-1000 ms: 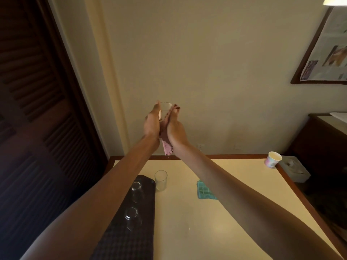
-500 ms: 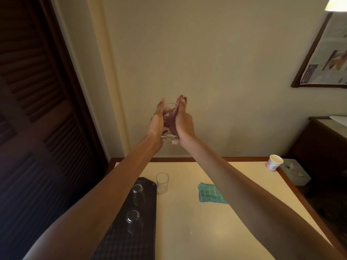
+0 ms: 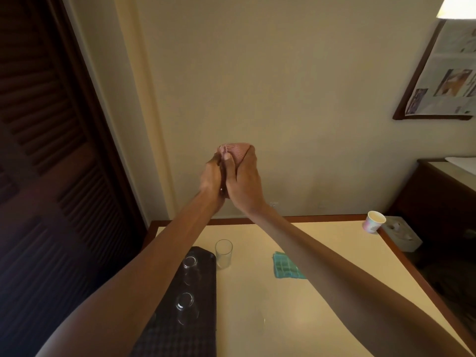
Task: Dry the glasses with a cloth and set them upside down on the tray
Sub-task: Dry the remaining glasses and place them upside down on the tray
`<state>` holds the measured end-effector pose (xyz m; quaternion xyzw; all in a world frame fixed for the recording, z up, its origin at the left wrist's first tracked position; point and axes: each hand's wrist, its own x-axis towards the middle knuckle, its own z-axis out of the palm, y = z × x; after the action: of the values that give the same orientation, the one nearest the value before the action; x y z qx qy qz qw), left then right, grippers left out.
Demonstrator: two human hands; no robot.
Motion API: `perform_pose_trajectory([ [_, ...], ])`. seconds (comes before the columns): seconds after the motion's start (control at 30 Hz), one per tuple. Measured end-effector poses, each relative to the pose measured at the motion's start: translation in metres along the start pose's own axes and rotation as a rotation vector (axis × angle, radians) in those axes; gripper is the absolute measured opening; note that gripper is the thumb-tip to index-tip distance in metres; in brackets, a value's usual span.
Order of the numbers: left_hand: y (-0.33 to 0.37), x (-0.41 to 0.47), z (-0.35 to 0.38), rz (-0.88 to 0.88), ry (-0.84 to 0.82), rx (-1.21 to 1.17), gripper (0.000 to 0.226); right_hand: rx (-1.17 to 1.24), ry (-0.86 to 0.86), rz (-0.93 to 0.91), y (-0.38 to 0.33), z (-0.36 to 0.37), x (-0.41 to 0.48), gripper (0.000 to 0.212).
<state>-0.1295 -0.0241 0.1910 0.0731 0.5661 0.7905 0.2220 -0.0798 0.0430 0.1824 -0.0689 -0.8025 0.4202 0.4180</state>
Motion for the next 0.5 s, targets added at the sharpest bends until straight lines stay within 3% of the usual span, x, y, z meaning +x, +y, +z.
perform_pose_trajectory([
  [0.07,0.002,-0.004,0.002,0.031,-0.013,0.068,0.058,0.106,0.013,0.143,-0.004,-0.003,0.007,0.053],
  [0.17,0.007,-0.009,0.006,0.063,0.012,0.125,0.069,0.305,-0.070,0.674,-0.015,-0.006,0.028,0.070],
  [0.23,0.011,-0.013,0.009,0.082,0.041,0.158,0.065,0.349,-0.137,0.873,-0.023,-0.007,0.033,0.075],
  [0.33,0.018,-0.010,0.008,0.086,0.088,0.096,0.078,0.297,-0.173,0.854,-0.028,-0.003,0.022,0.075],
  [0.4,0.021,-0.004,0.003,0.078,0.078,0.039,0.085,0.247,-0.203,0.737,-0.027,-0.001,0.011,0.076],
  [0.5,0.023,-0.003,-0.002,0.047,0.089,0.033,0.066,0.136,-0.183,0.491,-0.023,0.004,0.006,0.070],
])
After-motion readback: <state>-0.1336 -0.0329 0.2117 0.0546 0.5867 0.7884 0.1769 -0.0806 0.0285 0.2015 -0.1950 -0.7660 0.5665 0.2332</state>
